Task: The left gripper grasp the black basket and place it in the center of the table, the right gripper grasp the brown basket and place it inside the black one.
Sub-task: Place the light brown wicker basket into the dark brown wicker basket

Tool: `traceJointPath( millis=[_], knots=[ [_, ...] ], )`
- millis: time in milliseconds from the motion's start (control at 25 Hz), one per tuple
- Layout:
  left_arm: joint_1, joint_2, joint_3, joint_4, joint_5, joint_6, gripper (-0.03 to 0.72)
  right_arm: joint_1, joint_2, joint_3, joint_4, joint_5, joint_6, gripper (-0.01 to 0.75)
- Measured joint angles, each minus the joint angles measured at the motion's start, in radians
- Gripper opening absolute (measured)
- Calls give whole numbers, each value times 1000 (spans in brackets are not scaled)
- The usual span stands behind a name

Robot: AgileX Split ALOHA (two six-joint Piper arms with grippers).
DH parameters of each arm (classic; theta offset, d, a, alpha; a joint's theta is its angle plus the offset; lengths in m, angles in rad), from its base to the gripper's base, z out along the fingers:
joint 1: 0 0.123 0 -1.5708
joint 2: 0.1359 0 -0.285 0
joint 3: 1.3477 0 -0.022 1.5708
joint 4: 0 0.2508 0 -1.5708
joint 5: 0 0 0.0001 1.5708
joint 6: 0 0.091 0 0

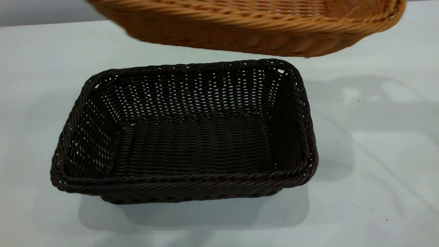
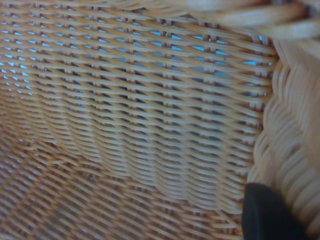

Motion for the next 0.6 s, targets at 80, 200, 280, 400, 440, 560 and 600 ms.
traceJointPath(
  millis=[80, 200, 280, 400, 440, 560, 600],
  knots=[
    [0, -34, 0, -3, -83, 1, 597, 37, 8, 0, 5, 17, 0, 99],
    [0, -53, 0, -9, -195, 1, 597, 96, 22, 1, 1, 30, 0, 99],
    [0, -52, 0, -28, -258, 1, 597, 135, 40, 1, 10, 31, 22, 99],
    [0, -51, 0, -29, -341, 1, 597, 194, 73, 1, 9, 34, 36, 99],
    [0, -51, 0, -29, -356, 1, 597, 212, 86, 1, 9, 29, 36, 99],
    [0, -51, 0, -29, -361, 1, 597, 239, 127, 1, 25, 2, 49, 99],
    [0, -51, 0, -37, -361, 2, 597, 239, 144, 1, 37, 1, 59, 99]
  ],
)
